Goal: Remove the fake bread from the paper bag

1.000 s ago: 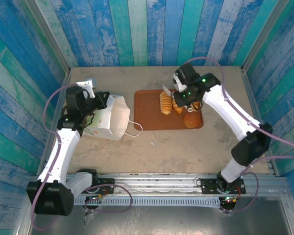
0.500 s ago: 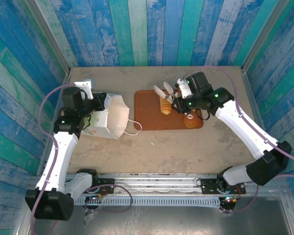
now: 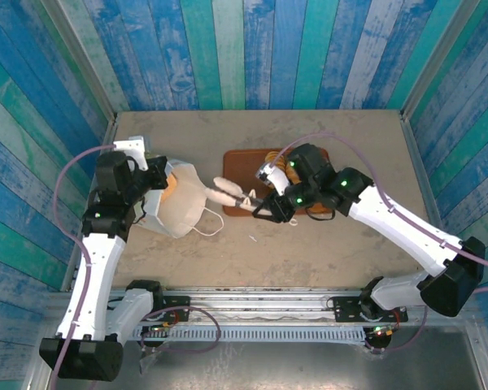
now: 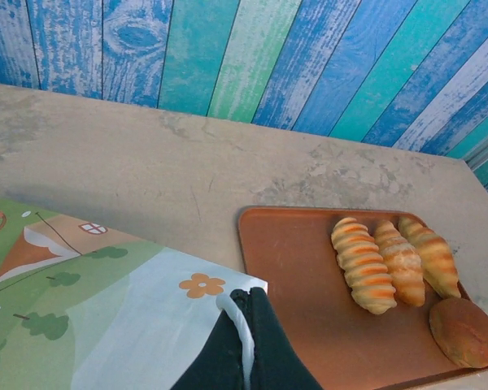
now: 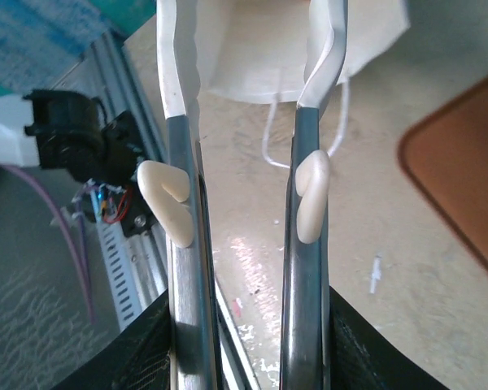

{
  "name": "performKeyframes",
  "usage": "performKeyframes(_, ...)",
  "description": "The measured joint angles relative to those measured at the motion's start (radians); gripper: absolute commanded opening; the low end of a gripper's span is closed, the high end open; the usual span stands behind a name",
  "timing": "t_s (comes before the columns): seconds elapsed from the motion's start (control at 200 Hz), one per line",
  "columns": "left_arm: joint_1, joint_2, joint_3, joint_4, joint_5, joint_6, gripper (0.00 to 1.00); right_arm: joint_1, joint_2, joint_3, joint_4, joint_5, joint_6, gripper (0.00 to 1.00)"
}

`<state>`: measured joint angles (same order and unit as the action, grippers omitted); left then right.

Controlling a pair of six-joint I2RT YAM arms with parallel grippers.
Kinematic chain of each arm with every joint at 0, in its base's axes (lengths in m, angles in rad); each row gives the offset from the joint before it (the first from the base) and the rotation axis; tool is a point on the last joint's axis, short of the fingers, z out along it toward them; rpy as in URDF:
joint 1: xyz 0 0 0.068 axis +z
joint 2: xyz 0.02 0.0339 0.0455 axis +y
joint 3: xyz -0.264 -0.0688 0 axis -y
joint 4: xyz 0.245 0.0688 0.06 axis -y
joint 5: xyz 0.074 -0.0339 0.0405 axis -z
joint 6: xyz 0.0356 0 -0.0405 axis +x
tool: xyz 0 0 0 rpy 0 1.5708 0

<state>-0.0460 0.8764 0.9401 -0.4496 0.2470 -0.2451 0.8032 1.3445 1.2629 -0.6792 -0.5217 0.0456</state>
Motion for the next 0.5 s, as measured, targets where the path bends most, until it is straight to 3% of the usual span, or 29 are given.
performKeyframes(0.501, 0.000, 0.018, 0.006, -0.006, 0.032, -0.025, 0.00, 0.187, 0.272, 0.105, 0.019, 0.114, 0.000, 0.42)
